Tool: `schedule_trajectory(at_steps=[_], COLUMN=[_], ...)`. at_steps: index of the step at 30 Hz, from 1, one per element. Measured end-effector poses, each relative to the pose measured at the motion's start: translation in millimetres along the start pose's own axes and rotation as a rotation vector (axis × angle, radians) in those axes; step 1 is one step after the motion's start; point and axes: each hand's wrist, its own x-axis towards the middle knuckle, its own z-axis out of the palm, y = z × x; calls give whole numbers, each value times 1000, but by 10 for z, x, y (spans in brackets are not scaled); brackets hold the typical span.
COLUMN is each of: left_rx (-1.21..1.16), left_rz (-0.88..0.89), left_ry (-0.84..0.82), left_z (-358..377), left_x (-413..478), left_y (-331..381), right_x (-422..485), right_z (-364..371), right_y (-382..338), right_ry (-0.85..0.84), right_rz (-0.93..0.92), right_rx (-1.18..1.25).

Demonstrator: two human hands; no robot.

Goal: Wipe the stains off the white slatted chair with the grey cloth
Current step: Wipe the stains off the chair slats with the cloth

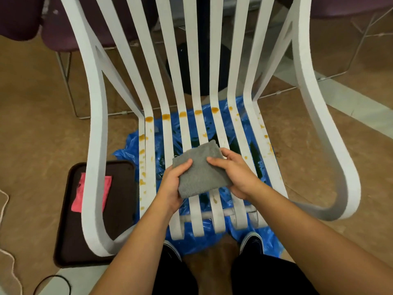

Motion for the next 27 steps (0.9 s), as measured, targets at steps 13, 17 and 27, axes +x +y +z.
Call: schedule_trajectory(at_steps=[13,17,27], left_rx=[-340,-363,-426], left_rz=[88,121,142], left_ry=[-145,-220,-320], left_z=[-144,-69,33], left_x=[573,614,268], left_y=[-125,-49,214], right_x=[571,632,381], right_z=[13,72,262], right_y=[253,175,-14], right_ry=[9,41,107], right_rz=[-151,-220,-398], right_rx=[87,54,-106])
